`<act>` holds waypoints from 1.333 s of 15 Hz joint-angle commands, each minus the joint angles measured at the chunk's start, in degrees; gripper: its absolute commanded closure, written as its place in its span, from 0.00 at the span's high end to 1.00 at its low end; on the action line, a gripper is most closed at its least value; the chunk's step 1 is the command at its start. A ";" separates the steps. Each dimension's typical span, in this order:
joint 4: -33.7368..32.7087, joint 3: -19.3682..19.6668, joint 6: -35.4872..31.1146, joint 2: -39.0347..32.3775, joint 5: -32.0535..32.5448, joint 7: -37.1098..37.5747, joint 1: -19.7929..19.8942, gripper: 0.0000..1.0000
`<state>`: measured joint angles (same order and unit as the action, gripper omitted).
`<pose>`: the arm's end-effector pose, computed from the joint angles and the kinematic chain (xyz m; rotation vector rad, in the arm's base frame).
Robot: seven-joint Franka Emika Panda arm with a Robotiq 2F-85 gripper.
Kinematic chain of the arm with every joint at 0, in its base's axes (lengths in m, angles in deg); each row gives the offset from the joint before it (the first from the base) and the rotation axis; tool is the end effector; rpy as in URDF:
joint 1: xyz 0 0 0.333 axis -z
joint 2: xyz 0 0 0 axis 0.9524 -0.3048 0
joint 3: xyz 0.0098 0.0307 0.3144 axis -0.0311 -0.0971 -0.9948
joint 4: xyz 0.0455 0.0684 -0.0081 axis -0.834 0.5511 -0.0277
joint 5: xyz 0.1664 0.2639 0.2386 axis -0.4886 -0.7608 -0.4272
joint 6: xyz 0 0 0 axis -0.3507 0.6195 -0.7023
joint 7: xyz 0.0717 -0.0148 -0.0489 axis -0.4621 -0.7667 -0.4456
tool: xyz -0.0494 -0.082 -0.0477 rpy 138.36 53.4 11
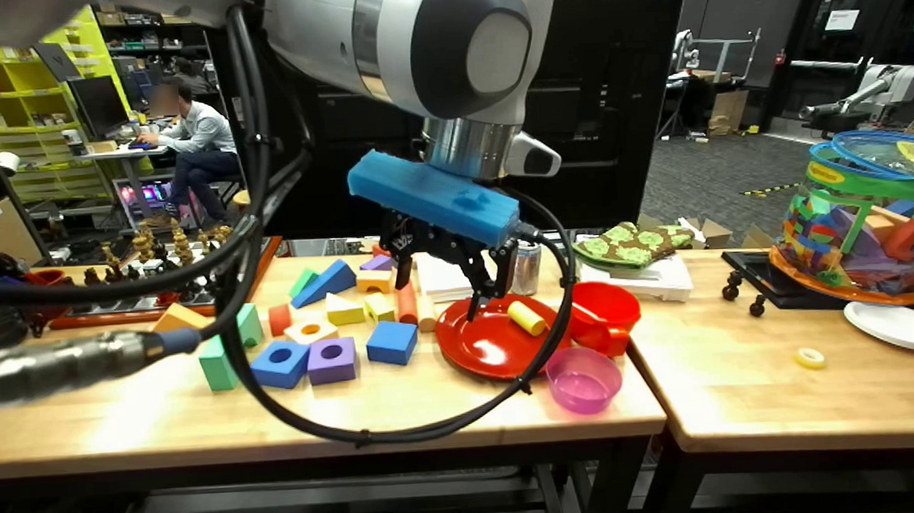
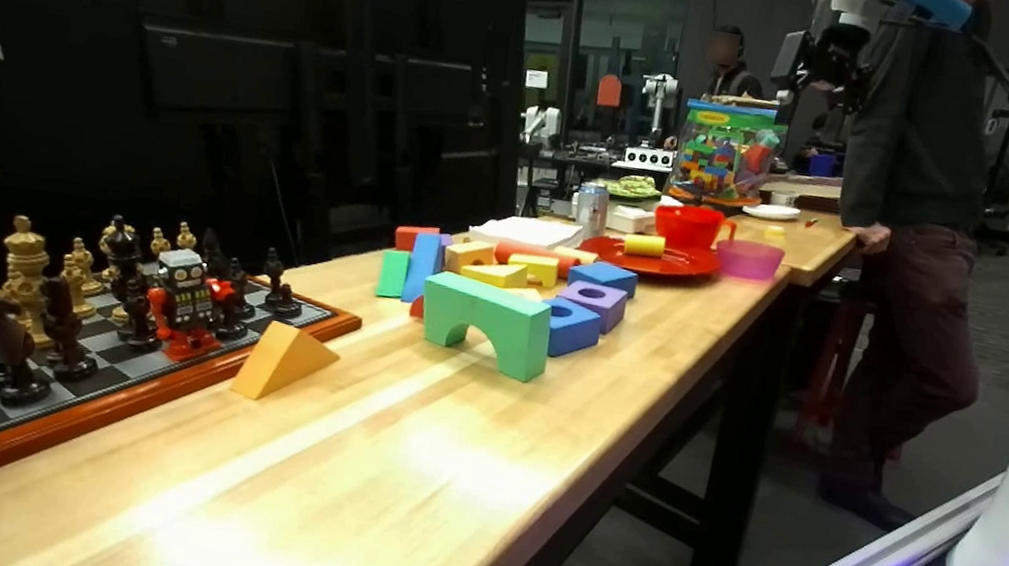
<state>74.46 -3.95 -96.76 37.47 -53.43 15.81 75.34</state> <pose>0.3678 -0.1012 0.5313 -2.9493 0.1075 0.0450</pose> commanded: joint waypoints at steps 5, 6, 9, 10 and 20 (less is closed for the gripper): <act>4.87 -4.69 -8.66 -4.01 6.63 -11.16 -3.07 1.00; 5.63 -5.53 -10.89 -4.87 7.43 -11.15 -3.41 1.00; 8.26 -8.00 -15.56 -8.06 9.83 -11.80 -5.25 1.00; 9.04 -8.90 -16.62 -9.18 10.38 -11.45 -5.85 1.00; 12.65 -14.10 -14.92 -13.30 10.38 -13.88 -11.04 1.00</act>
<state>87.23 -18.11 -111.82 24.18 -43.01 1.92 64.32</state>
